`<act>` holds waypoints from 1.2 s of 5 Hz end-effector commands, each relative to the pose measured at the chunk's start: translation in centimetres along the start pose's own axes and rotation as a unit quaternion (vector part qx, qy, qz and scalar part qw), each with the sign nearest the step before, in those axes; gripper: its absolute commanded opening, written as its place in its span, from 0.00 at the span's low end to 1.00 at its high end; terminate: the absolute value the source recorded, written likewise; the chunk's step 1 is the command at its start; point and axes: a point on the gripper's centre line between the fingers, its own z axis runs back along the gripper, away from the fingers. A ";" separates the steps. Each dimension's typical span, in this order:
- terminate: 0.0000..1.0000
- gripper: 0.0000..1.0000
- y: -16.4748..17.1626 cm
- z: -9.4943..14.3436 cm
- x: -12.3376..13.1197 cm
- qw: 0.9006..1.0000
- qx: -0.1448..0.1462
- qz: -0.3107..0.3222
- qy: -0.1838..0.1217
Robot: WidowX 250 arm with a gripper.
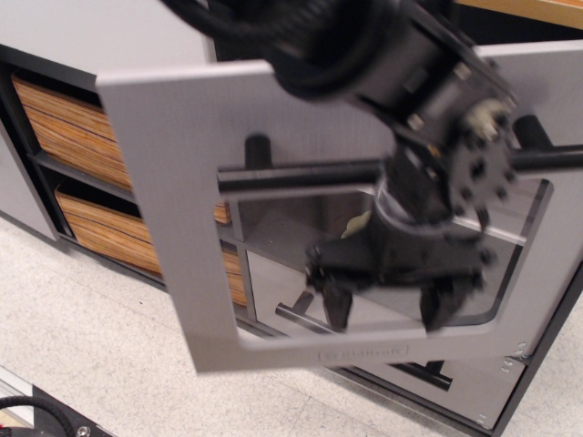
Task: Close oven
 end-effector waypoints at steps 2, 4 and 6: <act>0.00 1.00 1.7 2.3 7.4 0.996 -0.050 0.052 -0.056; 0.00 1.00 1.8 3.2 10.3 0.990 -0.074 0.097 -0.067; 0.00 1.00 2.3 4.1 10.6 0.988 -0.088 0.105 -0.071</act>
